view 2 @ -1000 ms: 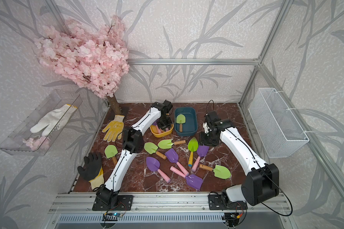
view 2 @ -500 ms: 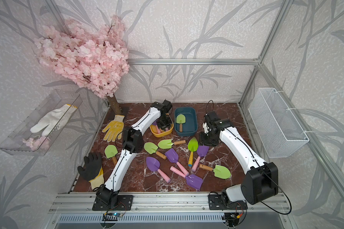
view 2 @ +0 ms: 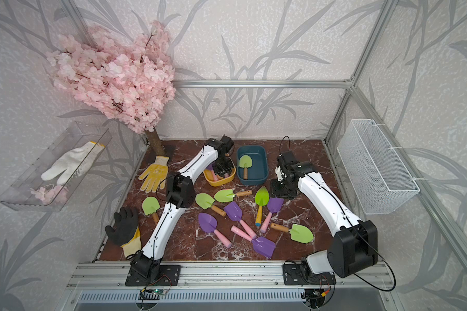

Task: Sort the small shovels by color and place them into the storage box
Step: Place the shovel in the storage box.

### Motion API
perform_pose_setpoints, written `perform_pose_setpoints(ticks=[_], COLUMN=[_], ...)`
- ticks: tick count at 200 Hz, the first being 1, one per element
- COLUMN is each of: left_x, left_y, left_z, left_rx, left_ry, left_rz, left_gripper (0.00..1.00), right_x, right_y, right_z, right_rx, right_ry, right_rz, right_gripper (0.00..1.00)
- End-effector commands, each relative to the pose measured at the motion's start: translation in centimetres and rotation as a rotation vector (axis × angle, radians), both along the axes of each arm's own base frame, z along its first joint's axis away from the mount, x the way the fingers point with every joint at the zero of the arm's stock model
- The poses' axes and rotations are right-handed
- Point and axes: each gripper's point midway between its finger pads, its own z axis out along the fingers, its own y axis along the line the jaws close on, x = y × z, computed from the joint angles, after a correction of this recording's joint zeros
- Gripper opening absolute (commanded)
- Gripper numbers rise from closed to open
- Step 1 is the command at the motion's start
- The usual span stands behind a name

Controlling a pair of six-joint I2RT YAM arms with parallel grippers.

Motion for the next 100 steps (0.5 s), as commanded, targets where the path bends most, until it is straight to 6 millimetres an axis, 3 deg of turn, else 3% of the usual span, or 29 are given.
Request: perform_pose_setpoints(ticks=[1,67,100], left_x=[1.0,1.1,1.0], left_y=[0.3,0.4,0.3], left_z=[0.6,1.7,3.3], left_rx=[-0.012,-0.012,-0.012], left_ry=[-0.034,-0.053,-0.076], left_rz=[-0.003,-0.011,-0.029], left_gripper=[0.3,0.44,0.49], right_x=[0.0,0.0,0.0], right_y=[-0.2,-0.2,-0.3], right_z=[-0.3,-0.1,0.5], right_rx=[-0.007,-0.003,-0.004], right_ry=[0.008,0.004,-0.008], right_rz=[-0.006,-0.01,-0.019], right_gripper=[0.51,0.51,0.51])
